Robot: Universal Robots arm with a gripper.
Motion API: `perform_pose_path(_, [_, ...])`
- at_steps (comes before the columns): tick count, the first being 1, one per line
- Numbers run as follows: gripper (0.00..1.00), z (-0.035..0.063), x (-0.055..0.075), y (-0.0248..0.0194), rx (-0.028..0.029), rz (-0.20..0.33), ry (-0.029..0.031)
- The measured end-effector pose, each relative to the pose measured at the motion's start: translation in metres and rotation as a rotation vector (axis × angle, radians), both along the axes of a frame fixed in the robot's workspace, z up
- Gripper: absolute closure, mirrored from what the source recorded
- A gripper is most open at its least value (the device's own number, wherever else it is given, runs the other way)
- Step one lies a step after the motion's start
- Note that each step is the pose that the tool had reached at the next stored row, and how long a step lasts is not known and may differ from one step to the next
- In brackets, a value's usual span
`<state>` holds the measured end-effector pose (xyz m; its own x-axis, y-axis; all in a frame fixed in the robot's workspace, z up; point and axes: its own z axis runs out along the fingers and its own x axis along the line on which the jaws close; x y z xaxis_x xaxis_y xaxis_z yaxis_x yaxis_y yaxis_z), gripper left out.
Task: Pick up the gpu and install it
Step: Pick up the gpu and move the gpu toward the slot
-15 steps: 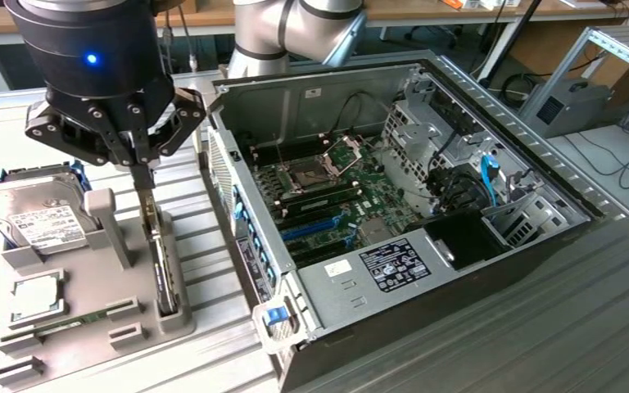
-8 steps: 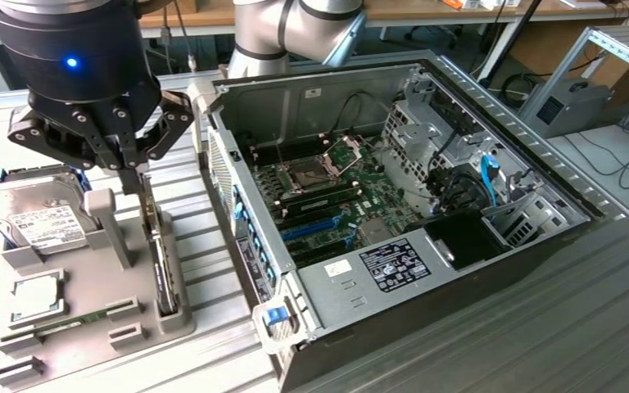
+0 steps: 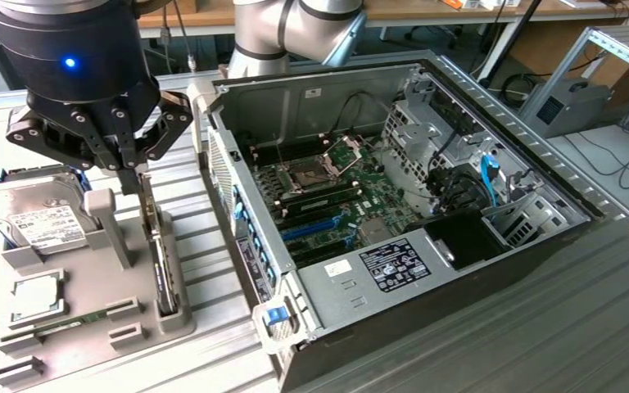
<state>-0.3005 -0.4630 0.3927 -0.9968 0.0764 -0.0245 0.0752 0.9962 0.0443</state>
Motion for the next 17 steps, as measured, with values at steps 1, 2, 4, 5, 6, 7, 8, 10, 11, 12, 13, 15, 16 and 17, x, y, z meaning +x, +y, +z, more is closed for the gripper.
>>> perform_pose_path(1, [0.89, 0.0, 0.0, 0.0, 0.0, 0.0, 0.0])
perform_pose_path(2, [0.89, 0.0, 0.0, 0.0, 0.0, 0.0, 0.0])
perform_pose_path(4, [0.89, 0.0, 0.0, 0.0, 0.0, 0.0, 0.0])
perform_pose_path(5, [0.89, 0.0, 0.0, 0.0, 0.0001, 0.0, 0.0])
perform_pose_path(6, [0.89, 0.0, 0.0, 0.0, 0.0, 0.0, 0.0])
perform_pose_path(7, [0.89, 0.0, 0.0, 0.0, 0.0, 0.0, 0.0001])
perform_pose_path(8, [0.89, 0.0, 0.0, 0.0, 0.0, 0.0, 0.0])
perform_pose_path(10, [0.83, 0.0, 0.0, 0.0, 0.0001, 0.0, 0.0])
perform_pose_path(11, [0.77, 0.0, 0.0, 0.0, 0.0, 0.0, 0.0])
perform_pose_path(12, [0.7, 0.0, 0.0, 0.0, 0.0, 0.0, 0.0])
perform_pose_path(13, [0.7, 0.0, 0.0, 0.0, 0.0, 0.0, 0.0])
perform_pose_path(15, [0.58, 0.0, 0.0, 0.0, 0.0, 0.0, 0.0])
perform_pose_path(16, [0.58, 0.0, 0.0, 0.0, 0.0, 0.0, 0.0])
perform_pose_path(17, [0.52, 0.0, 0.0, 0.0, 0.0, 0.0, 0.0])
